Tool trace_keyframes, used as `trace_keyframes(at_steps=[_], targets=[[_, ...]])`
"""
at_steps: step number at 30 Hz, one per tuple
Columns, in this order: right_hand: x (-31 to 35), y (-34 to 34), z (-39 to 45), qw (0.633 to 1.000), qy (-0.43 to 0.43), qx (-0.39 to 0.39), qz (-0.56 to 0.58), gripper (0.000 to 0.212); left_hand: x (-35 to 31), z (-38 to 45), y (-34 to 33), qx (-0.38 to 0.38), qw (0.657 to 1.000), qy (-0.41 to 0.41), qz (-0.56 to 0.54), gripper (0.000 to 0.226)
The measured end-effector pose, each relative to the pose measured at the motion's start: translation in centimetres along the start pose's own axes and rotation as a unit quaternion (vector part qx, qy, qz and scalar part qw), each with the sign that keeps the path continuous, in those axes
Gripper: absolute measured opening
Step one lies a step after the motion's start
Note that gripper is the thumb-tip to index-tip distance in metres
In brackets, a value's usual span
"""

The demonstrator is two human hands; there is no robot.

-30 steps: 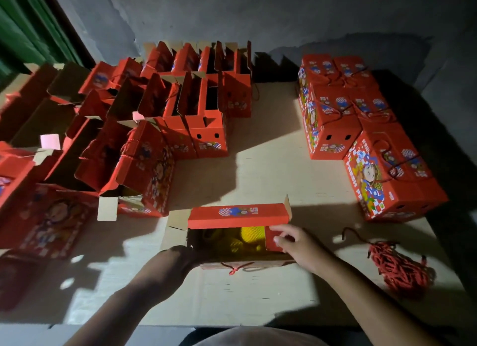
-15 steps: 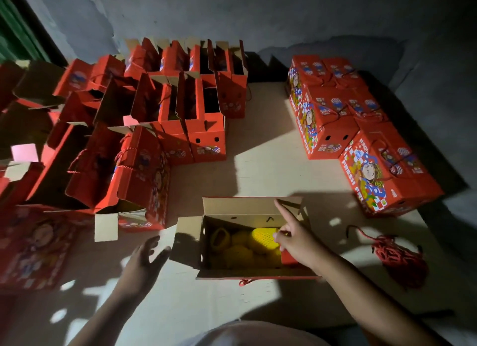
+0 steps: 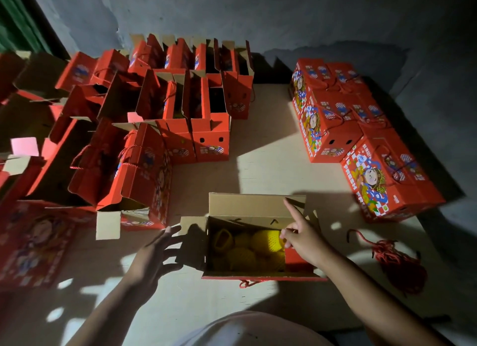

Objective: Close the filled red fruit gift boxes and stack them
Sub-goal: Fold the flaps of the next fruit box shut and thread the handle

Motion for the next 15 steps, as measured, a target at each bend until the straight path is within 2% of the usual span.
trace_keyframes(at_steps=[6,10,13,15], targets=[[-1.1,0.0,-0.3,1.0,0.008,0.008,0.01,0.092,-0.9,-0.9,-3.6,0.03,0.999,-0.025,-0.005,0.034],[-1.4,-0.1,-0.7,1.0,0.014,0.013,-0.01,0.094,0.5,-1.3,-5.2,0.03,0.998,-0.028,0.037,0.048],[-1.5,0.0,-1.0,1.0,0.007,0.01,-0.029,0.095,1.1,-1.2,-5.8,-0.008,0.988,-0.055,0.145,0.05],[-1.8,0.0,-1.3,0.999,0.004,0.007,-0.035,0.096,1.5,-0.9,-5.8,-0.071,0.954,-0.094,0.275,0.052]])
Point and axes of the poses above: each hand's wrist, its own z-axis towards the middle knuckle, its own y-axis out of the back of the hand, x = y × z, the point moved 4 cm from there along z, towards the middle knuckle, and after that the axes turned 1 degree about -x, right-handed, at the moved point
